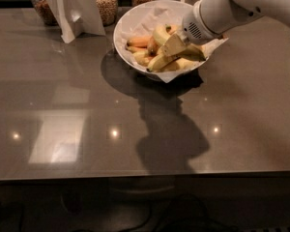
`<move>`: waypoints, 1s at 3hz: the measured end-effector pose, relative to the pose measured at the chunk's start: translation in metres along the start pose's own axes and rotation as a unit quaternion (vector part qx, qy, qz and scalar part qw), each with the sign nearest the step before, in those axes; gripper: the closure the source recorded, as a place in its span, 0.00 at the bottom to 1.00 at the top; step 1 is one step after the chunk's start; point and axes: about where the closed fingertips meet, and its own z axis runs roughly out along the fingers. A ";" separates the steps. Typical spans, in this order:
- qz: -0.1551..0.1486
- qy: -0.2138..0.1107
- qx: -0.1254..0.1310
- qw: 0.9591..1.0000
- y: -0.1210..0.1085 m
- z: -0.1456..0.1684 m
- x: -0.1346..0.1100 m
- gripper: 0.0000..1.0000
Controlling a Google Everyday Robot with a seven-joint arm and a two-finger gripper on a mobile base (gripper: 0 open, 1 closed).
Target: Pick banana from white bowl
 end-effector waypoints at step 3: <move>-0.043 -0.040 -0.024 0.998 0.012 -0.046 -0.016 1.00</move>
Offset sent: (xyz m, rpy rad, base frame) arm -0.0208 -0.0004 0.0470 0.0128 -0.0983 0.0667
